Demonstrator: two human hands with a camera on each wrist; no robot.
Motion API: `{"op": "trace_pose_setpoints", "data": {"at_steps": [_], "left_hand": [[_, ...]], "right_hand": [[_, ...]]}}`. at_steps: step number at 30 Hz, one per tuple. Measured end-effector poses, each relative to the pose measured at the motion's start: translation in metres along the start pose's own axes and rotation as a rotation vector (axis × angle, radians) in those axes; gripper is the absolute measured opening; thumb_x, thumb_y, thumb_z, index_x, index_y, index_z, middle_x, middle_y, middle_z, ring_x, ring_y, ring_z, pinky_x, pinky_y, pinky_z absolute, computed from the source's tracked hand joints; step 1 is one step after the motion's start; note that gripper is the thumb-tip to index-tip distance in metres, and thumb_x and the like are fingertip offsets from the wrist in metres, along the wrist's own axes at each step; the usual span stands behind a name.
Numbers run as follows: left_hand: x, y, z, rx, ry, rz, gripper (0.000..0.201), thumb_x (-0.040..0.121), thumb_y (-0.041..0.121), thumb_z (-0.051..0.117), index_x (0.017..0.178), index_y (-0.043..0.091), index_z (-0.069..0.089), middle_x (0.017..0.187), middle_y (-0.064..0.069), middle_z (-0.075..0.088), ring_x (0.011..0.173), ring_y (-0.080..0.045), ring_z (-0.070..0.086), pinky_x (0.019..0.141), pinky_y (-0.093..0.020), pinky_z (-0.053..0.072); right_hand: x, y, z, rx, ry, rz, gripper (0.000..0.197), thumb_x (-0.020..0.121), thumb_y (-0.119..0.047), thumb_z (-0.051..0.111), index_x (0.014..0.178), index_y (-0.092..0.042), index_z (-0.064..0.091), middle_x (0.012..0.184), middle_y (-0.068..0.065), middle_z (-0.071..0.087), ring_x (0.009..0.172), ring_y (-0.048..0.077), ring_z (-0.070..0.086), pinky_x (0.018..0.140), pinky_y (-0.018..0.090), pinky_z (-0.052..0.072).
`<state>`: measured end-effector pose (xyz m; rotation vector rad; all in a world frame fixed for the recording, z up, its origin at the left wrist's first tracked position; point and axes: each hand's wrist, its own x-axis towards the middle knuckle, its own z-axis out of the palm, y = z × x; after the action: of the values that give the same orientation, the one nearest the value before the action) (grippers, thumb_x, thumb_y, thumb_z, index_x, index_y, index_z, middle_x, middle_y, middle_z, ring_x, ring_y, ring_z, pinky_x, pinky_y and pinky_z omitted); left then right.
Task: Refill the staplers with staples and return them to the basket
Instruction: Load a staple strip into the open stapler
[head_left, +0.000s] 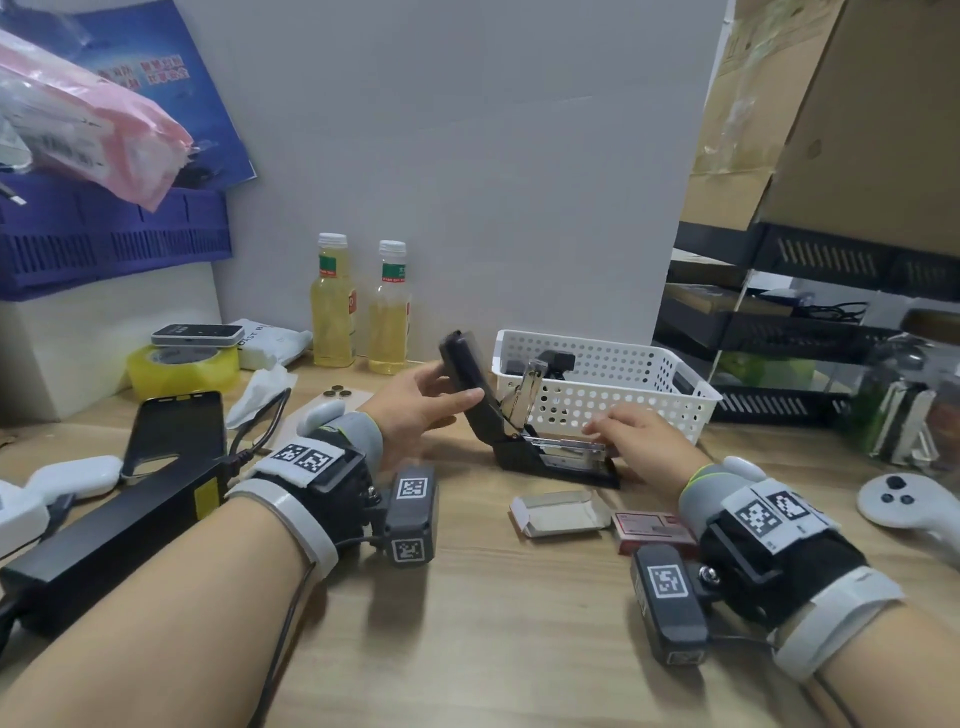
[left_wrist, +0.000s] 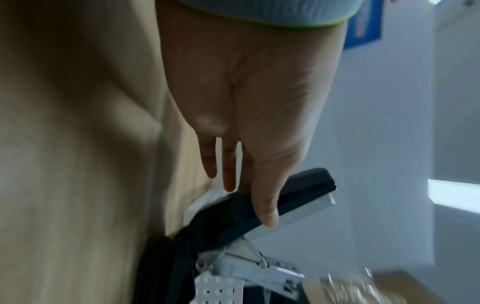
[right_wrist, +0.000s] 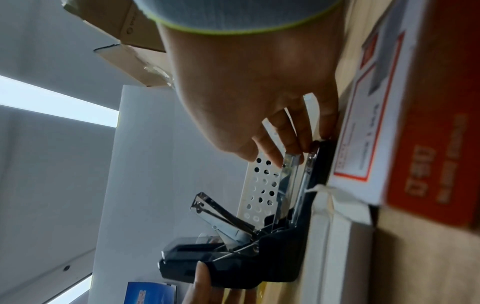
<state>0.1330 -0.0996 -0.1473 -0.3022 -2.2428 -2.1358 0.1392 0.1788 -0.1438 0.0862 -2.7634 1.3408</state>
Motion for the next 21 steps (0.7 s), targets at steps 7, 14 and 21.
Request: {"op": "trace_pose_setpoints", "data": {"at_steps": [7, 14, 21], "left_hand": [[0.008, 0.049, 0.058, 0.621, -0.205, 0.104, 0.049, 0.085, 0.032, 0.075, 0.132, 0.029, 0.061, 0.111, -0.001, 0.073, 0.098, -0.017, 0.068, 0.088, -0.033, 0.054], [0.023, 0.049, 0.094, 0.998, -0.324, 0.061, 0.049, 0.086, 0.040, 0.073, 0.133, 0.037, 0.060, 0.117, -0.001, 0.069, 0.102, -0.024, 0.064, 0.095, -0.039, 0.053], [0.030, 0.045, 0.093, 1.151, -0.401, 0.015, 0.049, 0.080, 0.054, 0.070, 0.126, 0.058, 0.053, 0.114, 0.011, 0.066, 0.100, -0.019, 0.063, 0.095, -0.040, 0.053]], "right_hand": [[-0.004, -0.008, -0.009, 0.353, 0.001, 0.228, 0.062, 0.098, -0.061, 0.037, 0.097, -0.008, 0.070, 0.094, 0.010, 0.069, 0.087, 0.020, 0.063, 0.073, 0.030, 0.050], [-0.005, 0.002, -0.016, 0.451, -0.025, 0.248, 0.037, 0.093, -0.052, 0.055, 0.090, -0.016, 0.062, 0.081, 0.005, 0.069, 0.080, 0.019, 0.065, 0.072, 0.031, 0.053], [-0.002, 0.004, -0.014, 0.291, -0.094, 0.159, 0.015, 0.096, -0.025, 0.052, 0.096, -0.016, 0.065, 0.101, 0.009, 0.063, 0.090, 0.019, 0.062, 0.062, 0.023, 0.050]]}}
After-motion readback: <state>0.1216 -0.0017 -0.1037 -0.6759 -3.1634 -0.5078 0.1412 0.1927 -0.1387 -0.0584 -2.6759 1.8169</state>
